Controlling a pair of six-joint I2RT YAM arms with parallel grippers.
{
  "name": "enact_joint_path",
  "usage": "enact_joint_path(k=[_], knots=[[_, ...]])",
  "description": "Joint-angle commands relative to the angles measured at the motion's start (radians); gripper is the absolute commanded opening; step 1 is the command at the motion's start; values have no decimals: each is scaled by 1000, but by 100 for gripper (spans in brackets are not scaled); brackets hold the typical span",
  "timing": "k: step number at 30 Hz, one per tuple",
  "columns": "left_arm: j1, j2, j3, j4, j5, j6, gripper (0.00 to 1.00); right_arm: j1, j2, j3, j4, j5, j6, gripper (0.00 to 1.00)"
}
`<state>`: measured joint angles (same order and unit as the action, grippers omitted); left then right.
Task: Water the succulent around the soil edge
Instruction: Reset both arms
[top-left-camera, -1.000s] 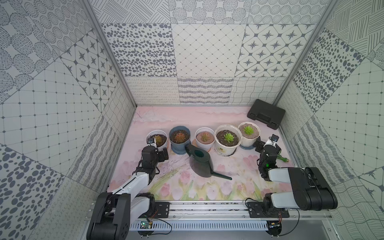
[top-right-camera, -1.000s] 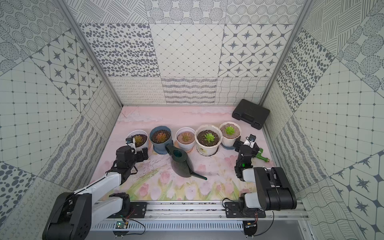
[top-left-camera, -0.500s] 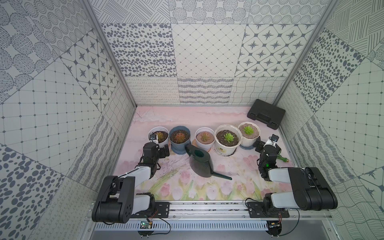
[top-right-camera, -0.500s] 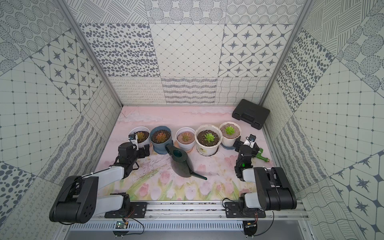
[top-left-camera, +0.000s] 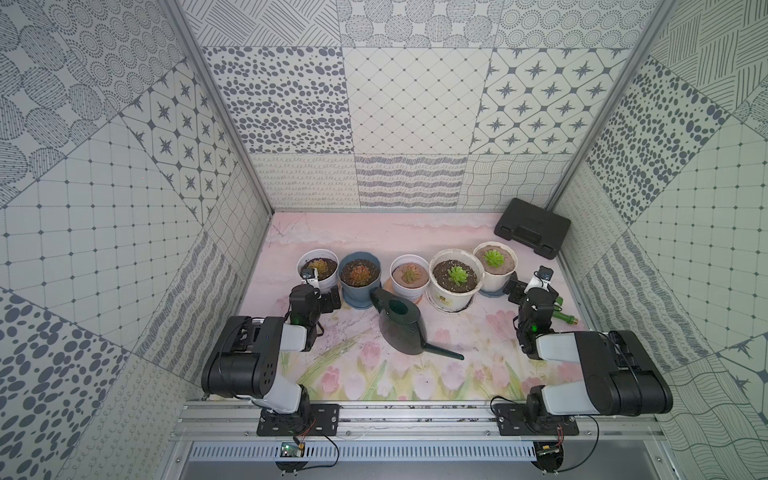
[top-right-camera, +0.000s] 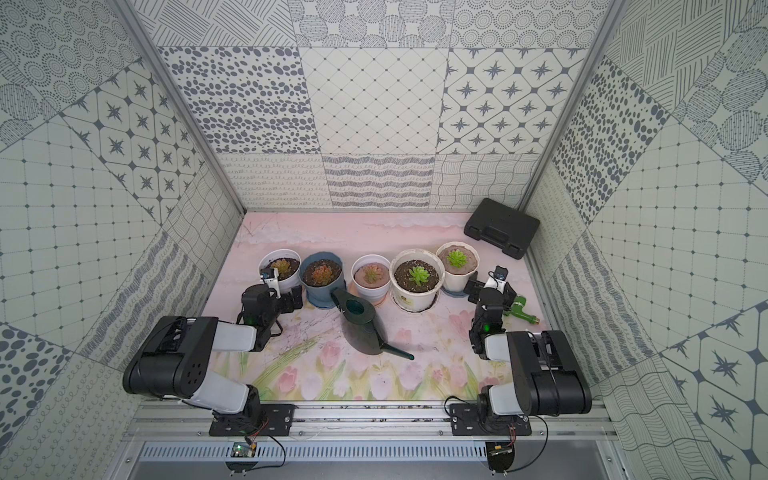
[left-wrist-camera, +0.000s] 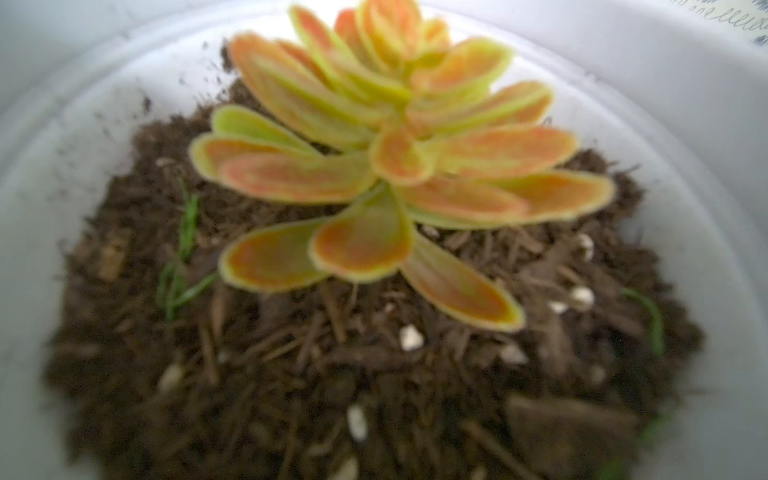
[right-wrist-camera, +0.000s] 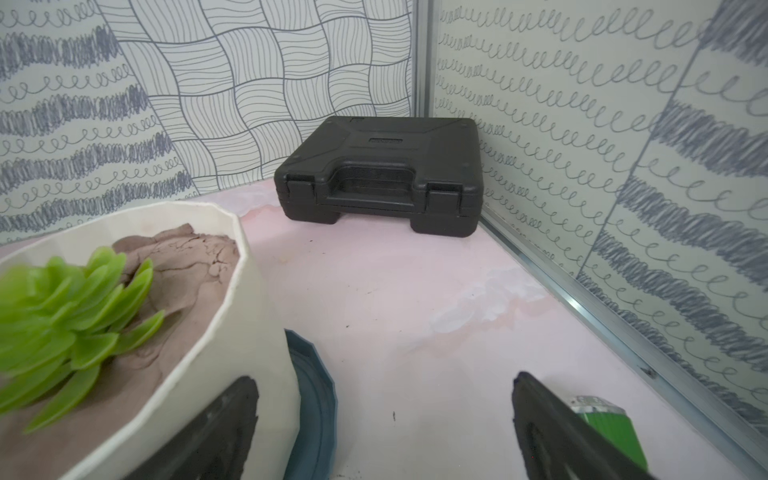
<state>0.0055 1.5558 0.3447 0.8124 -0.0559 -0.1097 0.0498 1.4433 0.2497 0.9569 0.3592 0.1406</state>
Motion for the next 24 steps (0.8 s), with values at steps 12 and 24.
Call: enact_joint_path(k=[12, 24], knots=[[-31, 13, 56, 46, -9, 27, 99, 11, 98, 96, -16, -239, -105, 97], [-33, 15, 71, 17, 45, 51, 99, 10, 105, 139, -89, -176, -80, 97]])
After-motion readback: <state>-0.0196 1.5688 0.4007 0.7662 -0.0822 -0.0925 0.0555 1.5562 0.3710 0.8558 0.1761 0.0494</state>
